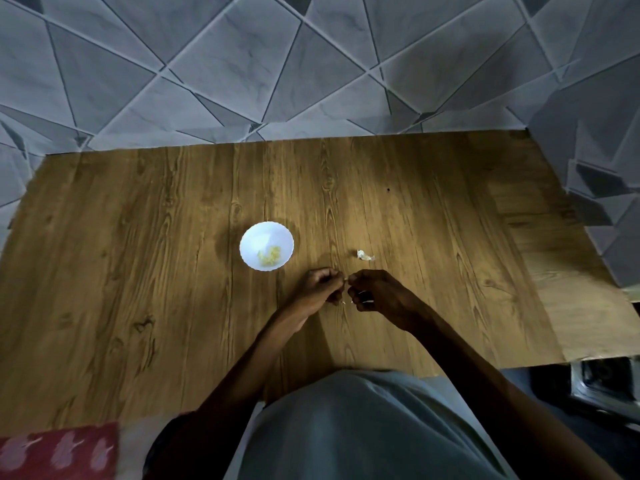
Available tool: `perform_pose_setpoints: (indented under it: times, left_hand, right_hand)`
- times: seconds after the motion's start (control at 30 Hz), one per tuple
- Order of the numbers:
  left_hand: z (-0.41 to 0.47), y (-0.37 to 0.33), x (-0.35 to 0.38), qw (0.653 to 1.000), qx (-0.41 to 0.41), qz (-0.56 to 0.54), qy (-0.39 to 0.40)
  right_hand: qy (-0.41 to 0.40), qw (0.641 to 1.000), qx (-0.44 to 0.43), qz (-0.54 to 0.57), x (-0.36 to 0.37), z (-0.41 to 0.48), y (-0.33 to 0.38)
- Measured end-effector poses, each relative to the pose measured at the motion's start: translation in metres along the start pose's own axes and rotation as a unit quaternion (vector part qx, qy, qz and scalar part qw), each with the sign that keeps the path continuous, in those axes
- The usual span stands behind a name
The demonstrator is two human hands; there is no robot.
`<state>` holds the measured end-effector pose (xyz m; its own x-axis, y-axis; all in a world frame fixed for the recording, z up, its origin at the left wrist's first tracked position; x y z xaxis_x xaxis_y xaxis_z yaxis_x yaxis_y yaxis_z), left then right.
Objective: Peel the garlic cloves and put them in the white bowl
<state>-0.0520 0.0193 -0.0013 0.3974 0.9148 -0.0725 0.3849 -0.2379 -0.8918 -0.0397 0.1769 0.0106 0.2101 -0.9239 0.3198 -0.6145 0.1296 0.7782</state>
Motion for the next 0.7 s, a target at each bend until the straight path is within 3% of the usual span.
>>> perform_pose_setpoints:
  times: [0.33,0.47,0.7]
  left_hand:
    - [-0.0011,0.0016,-0.0006,0.998,-0.005,0.064,-0.013]
    - [-0.0025,0.0039,-0.0016,0.999,-0.006,0.032,-0.028]
    - [-0.0019,0.0068,-0.0007,0.998,-0.017,-0.028,-0.049]
  right_hand:
    - [-0.006,1.000,0.013,0.011,-0.0014,-0.0001,-0.0008]
    - [-0.020,1.000,0.008,0.013,-0.0027,-0.0007,-0.0010]
    - [-0.124,0.978,-0.077,-0.149,-0.0055,-0.0004,0.0007]
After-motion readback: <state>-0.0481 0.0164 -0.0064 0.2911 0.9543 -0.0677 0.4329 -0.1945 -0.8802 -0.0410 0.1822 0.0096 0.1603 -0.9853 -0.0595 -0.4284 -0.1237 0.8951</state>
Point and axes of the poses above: each hand's wrist, its own z-axis towards the middle knuckle, its own x-axis out of the palm, y = z × x, the point moved 3 cm from there along z, towards the middle knuckle, and after that the axes turned 10 degrees about z, right-handed, at the moved point
